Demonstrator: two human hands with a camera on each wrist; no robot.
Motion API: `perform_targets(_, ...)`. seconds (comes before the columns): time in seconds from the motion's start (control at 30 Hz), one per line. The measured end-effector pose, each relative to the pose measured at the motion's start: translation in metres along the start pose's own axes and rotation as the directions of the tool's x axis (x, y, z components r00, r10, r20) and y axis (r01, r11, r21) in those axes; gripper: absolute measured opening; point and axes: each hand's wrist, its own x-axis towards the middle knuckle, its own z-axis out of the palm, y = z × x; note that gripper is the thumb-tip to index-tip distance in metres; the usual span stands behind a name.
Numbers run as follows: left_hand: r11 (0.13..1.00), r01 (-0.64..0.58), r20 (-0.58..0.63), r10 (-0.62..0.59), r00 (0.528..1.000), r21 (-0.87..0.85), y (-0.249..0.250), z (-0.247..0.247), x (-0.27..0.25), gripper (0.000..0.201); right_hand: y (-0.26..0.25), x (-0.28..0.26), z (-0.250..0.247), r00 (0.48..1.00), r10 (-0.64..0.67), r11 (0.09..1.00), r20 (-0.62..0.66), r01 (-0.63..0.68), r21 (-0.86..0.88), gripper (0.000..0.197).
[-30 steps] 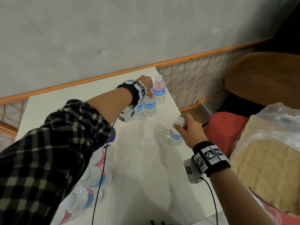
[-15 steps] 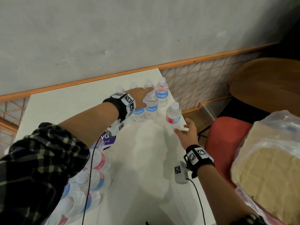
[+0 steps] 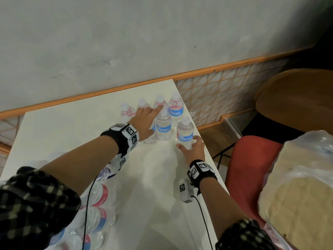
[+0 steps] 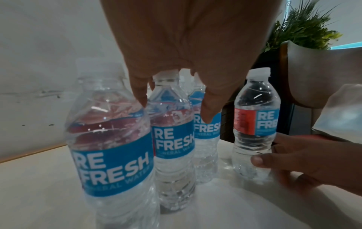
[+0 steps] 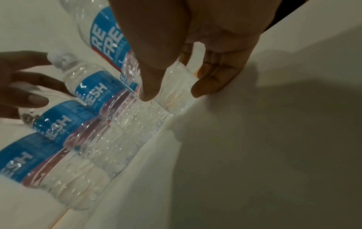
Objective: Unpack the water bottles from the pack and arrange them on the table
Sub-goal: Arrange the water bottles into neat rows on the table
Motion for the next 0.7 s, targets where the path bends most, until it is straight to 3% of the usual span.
perform_targets(0.07,1.0,0.008,-0.006,-0.008,1.0,0.006,0.001,0.002,0.0,0.09,-0.002,0.003,0.003,1.0,0.011,1.0,0.008,-0.011,-0.001,0.074)
perform_targets(0.23,1.0,0.015,-0.013,-0.015,1.0,0.013,0.001,0.003,-0.002,0.092,0.005,0.011,0.005,0.992,-0.113,0.994,0.05,0.112,0.015,0.069)
perform_targets(0.43,0.998,0.041,-0.021,-0.04,0.999,0.043,0.006,0.002,-0.003,0.092,0.004,0.015,0.011,1.0,0.012,0.984,0.018,-0.015,0.18,0.061)
perform_targets(0.53,0.998,0.044,-0.026,-0.043,0.999,0.049,0.007,0.002,-0.004,0.092,0.001,0.02,0.014,1.0,-0.018,0.99,0.0,0.018,0.14,0.055)
perform_targets(0.7,0.997,0.049,-0.027,-0.048,0.998,0.066,0.008,0.003,-0.005,0.093,-0.007,0.025,0.019,0.998,-0.061,0.998,-0.018,0.061,-0.009,0.065)
